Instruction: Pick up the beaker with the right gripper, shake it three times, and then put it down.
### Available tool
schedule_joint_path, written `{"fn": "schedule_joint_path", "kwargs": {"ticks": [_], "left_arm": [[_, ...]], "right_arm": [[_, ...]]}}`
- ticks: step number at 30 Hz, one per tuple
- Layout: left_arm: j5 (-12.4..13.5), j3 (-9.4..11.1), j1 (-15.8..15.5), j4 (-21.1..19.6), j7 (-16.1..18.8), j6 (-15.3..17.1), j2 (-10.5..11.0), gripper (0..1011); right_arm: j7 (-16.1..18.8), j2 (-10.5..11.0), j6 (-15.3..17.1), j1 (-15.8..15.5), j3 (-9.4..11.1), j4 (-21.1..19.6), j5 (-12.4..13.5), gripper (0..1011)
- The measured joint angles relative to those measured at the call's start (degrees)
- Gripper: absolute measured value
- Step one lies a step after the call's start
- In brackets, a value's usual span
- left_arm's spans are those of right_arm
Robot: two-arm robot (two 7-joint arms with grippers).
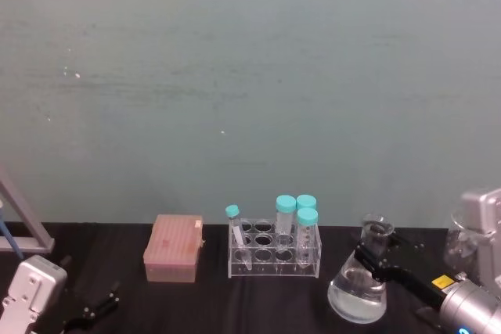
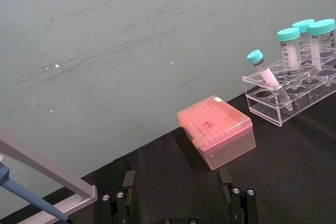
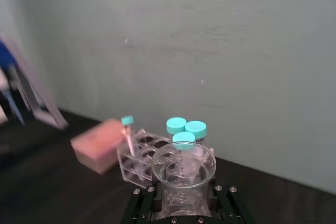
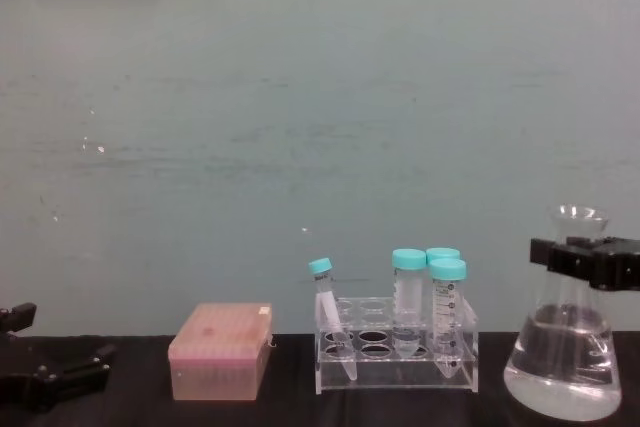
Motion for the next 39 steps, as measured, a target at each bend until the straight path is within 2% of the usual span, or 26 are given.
{"fn": "schedule_joint_path", "kwargs": {"ticks": [1,2,3,4,5,6,8,9,11,12,19,23,26,28,29,31,32,34,35,36,37,39], "left_arm": [[0.0,0.0,0.0,0.0,0.0,0.0,0.0,1000],[0.0,0.0,0.0,0.0,0.0,0.0,0.0,1000],[0.0,0.0,0.0,0.0,0.0,0.0,0.0,1000],[0.0,0.0,0.0,0.0,0.0,0.0,0.0,1000],[0.0,0.0,0.0,0.0,0.0,0.0,0.0,1000],[0.0,0.0,0.0,0.0,0.0,0.0,0.0,1000],[0.0,0.0,0.0,0.0,0.0,0.0,0.0,1000],[0.0,0.0,0.0,0.0,0.0,0.0,0.0,1000],[0.0,0.0,0.0,0.0,0.0,0.0,0.0,1000],[0.0,0.0,0.0,0.0,0.0,0.0,0.0,1000],[0.0,0.0,0.0,0.0,0.0,0.0,0.0,1000],[0.0,0.0,0.0,0.0,0.0,0.0,0.0,1000],[0.0,0.0,0.0,0.0,0.0,0.0,0.0,1000],[0.0,0.0,0.0,0.0,0.0,0.0,0.0,1000],[0.0,0.0,0.0,0.0,0.0,0.0,0.0,1000],[0.0,0.0,0.0,0.0,0.0,0.0,0.0,1000],[0.0,0.0,0.0,0.0,0.0,0.0,0.0,1000],[0.0,0.0,0.0,0.0,0.0,0.0,0.0,1000],[0.0,0.0,0.0,0.0,0.0,0.0,0.0,1000],[0.0,0.0,0.0,0.0,0.0,0.0,0.0,1000],[0.0,0.0,0.0,0.0,0.0,0.0,0.0,1000],[0.0,0.0,0.0,0.0,0.0,0.0,0.0,1000]], "right_arm": [[0.2,-0.4,0.7,-0.3,0.6,-0.1,1.6,456],[0.7,-1.8,2.6,-1.0,2.2,-0.4,5.7,456],[0.7,-1.8,2.6,-1.0,2.2,-0.4,5.7,456],[0.9,-3.5,5.0,-1.7,4.0,-1.0,10.2,457],[0.9,-4.5,6.3,-2.1,5.0,-1.3,12.5,457],[0.8,-6.4,8.9,-2.7,6.8,-2.1,17.1,456],[0.4,-8.3,11.5,-3.3,8.4,-2.9,21.3,456],[-0.3,-9.9,14.0,-3.8,9.8,-3.5,25.1,456],[-1.1,-11.3,16.2,-4.2,10.9,-4.0,28.4,457],[-2.1,-12.4,18.1,-4.6,11.7,-4.5,30.9,456],[-5.8,-14.9,22.7,-5.4,13.7,-5.2,37.9,456],[-7.0,-15.4,23.4,-5.6,13.9,-5.3,39.6,456],[-7.3,-15.0,23.3,-5.6,13.7,-5.3,39.6,456],[-6.1,-12.7,21.1,-5.2,11.7,-5.2,35.9,456],[-4.1,-9.9,17.6,-4.5,9.4,-5.0,30.1,456],[-2.3,-6.6,13.5,-3.7,6.6,-4.8,23.3,456],[-1.2,-2.9,8.7,-2.6,3.5,-4.5,15.8,457],[-0.8,0.2,4.1,-1.5,0.5,-4.2,8.7,456],[-1.0,3.2,-0.3,-0.4,-2.2,-3.9,1.1,456],[-1.0,3.2,-0.3,-0.4,-2.2,-3.9,1.1,457],[-2.1,5.5,-4.1,0.6,-4.3,-3.7,-6.4,456],[-3.4,7.5,-6.9,1.5,-6.3,-3.6,-13.1,457]]}}
